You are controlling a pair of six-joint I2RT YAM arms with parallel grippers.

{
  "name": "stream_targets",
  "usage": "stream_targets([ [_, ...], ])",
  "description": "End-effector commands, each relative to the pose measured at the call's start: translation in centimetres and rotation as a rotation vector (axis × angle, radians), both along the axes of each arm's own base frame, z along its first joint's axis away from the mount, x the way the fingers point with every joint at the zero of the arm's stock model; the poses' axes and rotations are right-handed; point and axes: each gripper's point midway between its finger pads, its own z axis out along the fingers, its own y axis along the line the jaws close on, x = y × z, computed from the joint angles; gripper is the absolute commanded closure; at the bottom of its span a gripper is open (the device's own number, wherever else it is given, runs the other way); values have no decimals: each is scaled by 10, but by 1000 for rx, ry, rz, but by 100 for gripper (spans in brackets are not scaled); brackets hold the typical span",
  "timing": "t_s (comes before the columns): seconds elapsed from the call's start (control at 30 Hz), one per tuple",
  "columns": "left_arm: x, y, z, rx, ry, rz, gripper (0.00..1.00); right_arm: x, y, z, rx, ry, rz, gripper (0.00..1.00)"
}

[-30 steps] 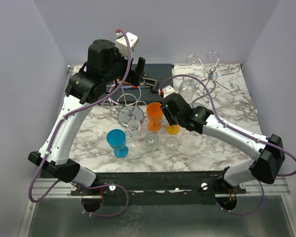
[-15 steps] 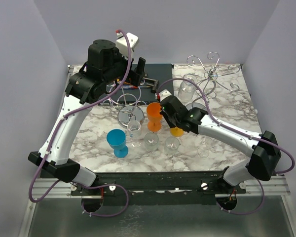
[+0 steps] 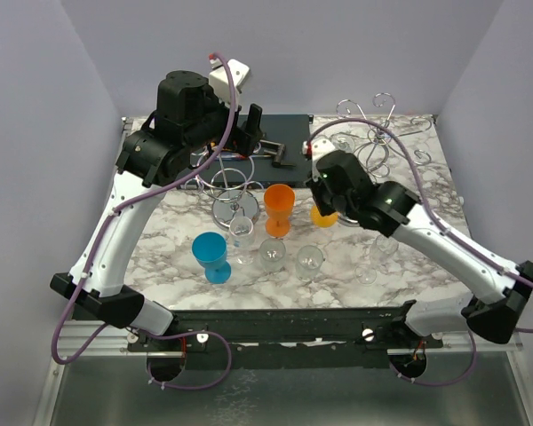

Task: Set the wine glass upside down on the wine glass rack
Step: Pick up the wine glass at the center of the board, then turn the wine glass upside down at the wine rack.

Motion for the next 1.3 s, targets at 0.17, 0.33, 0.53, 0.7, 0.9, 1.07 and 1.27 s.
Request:
stream_targets([
  [0.17,-24,-9,8,-70,47,-86,10,-46,7,125,285,-31,160,99],
  [0.33,-44,-19,-1,-104,114,-171,10,-50,14,180,415,-108,197,99],
  [0.53,-66,-28,-14,-143,211,-252,11,-46,7,243,569,-312,187,100],
  [0.7,-63,-32,-13,-162,229,-250,12,-54,2,278,752,-454,200,99],
  [0.9,-63,-45,-15,-211,288,-282,13,-57,10,279,831,-458,223,99],
  [1.07,-61,-58,-18,-252,337,-328,15,-60,20,279,885,-445,263,99],
  [1.27,-55,-63,-7,-255,296,-356,35,-63,24,274,907,-429,280,100],
])
